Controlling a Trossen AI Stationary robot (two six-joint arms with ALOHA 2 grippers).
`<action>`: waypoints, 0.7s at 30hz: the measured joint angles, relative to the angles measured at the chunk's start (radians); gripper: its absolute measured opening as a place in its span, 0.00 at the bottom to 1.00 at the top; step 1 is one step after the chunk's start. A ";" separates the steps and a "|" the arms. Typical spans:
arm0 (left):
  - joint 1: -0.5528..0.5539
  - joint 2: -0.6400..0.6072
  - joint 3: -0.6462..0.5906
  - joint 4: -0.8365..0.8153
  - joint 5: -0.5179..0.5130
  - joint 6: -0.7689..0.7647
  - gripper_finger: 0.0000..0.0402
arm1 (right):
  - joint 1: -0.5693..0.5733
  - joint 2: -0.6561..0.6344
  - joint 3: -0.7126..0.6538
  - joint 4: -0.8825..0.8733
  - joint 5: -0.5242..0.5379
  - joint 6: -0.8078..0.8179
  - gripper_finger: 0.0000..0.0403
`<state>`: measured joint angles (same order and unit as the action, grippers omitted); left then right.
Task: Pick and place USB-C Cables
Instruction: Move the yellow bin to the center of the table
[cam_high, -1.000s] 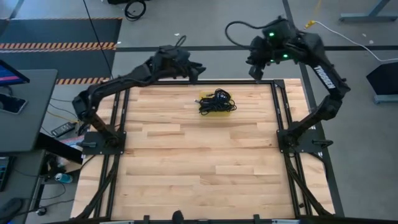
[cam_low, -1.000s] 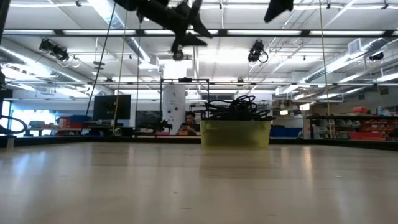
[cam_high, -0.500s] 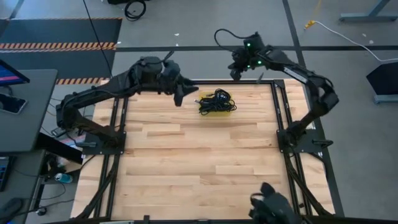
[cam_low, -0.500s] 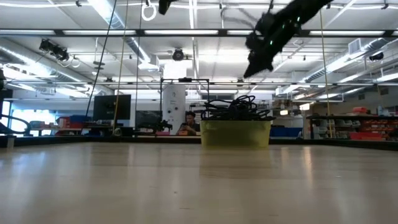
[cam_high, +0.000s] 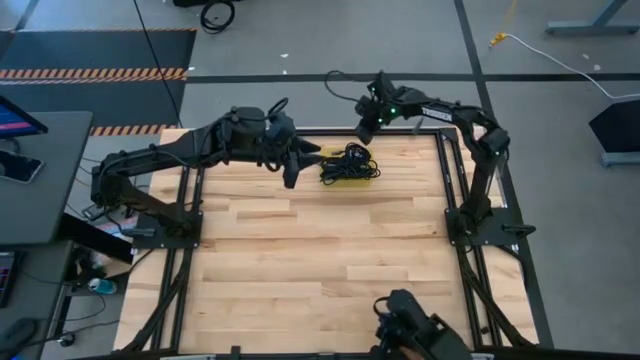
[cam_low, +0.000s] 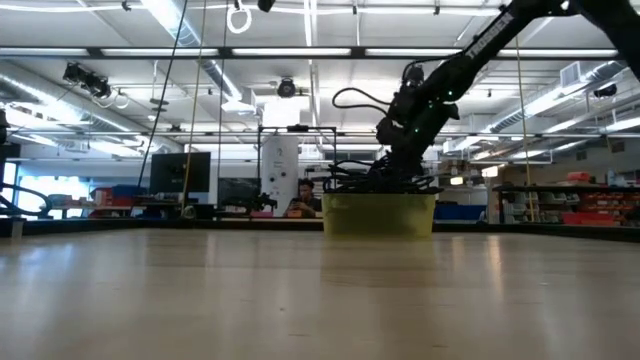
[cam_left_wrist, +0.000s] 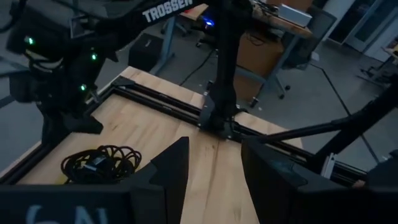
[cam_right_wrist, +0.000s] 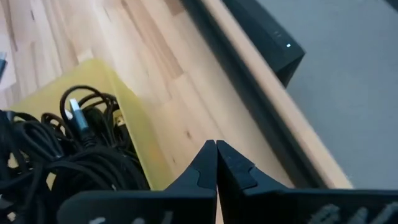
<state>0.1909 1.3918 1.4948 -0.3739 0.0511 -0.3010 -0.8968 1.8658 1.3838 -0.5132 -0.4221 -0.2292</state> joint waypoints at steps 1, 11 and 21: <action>0.000 0.000 0.000 0.000 -0.004 0.000 0.38 | 0.005 0.011 0.000 0.002 -0.001 -0.002 0.00; 0.000 0.000 0.000 0.001 -0.019 -0.001 0.38 | 0.030 0.110 0.002 0.000 -0.008 -0.008 0.00; 0.000 0.000 0.000 0.002 -0.033 0.000 0.38 | 0.069 0.113 0.002 -0.028 -0.024 -0.001 0.00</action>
<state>0.1913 1.3918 1.4948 -0.3717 0.0185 -0.3008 -0.8280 1.9785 1.3861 -0.5411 -0.4466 -0.2298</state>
